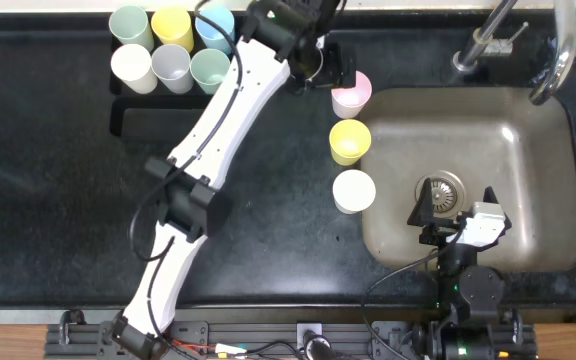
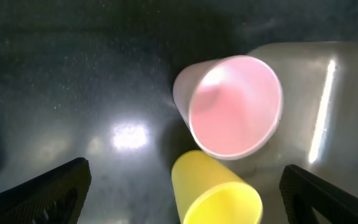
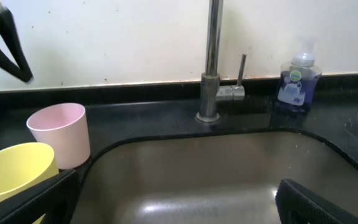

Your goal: Store Cups

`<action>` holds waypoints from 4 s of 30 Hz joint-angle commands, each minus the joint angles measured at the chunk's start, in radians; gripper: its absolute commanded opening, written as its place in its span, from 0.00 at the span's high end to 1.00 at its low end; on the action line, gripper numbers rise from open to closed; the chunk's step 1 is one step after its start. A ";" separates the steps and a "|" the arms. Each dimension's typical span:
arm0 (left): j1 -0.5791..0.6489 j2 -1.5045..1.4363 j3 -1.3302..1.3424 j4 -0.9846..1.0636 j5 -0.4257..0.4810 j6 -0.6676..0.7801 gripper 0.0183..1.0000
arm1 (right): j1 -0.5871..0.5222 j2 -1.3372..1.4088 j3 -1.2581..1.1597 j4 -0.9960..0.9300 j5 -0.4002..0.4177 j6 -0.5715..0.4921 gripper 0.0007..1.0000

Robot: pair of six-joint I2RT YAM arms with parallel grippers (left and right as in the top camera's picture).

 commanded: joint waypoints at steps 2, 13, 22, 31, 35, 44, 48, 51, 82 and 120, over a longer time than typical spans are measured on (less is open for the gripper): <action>-0.006 0.054 0.019 0.029 0.018 -0.031 0.00 | -0.006 -0.008 0.000 0.007 -0.006 -0.004 0.00; -0.002 0.104 0.019 0.036 0.018 -0.053 0.00 | -0.006 -0.008 0.000 0.007 -0.006 -0.004 0.00; -0.001 0.121 0.019 0.051 0.017 -0.055 0.00 | -0.006 -0.008 0.000 0.007 -0.006 -0.004 0.00; -0.001 0.122 0.018 0.074 0.006 -0.055 0.98 | -0.006 -0.008 0.000 0.007 -0.006 -0.004 0.00; 0.002 0.115 0.019 0.084 -0.011 -0.055 0.98 | -0.006 -0.008 0.000 0.007 -0.006 -0.004 0.00; 0.158 -0.221 0.018 -0.010 -0.127 -0.055 0.98 | -0.006 -0.008 0.000 0.007 -0.006 -0.004 0.00; 0.285 -0.434 0.017 -0.198 -0.203 -0.056 0.98 | -0.006 -0.008 0.000 0.007 -0.006 -0.004 0.00; 0.359 -0.568 -0.043 -0.297 -0.324 -0.014 0.98 | -0.006 -0.008 0.000 0.007 -0.006 -0.004 0.00; 0.803 -0.692 -1.081 0.279 -0.041 -0.286 0.98 | -0.006 -0.008 0.000 0.007 -0.006 -0.004 0.00; 0.788 -0.578 -1.059 0.287 -0.159 -0.287 0.98 | -0.006 -0.008 0.000 0.007 -0.006 -0.004 0.00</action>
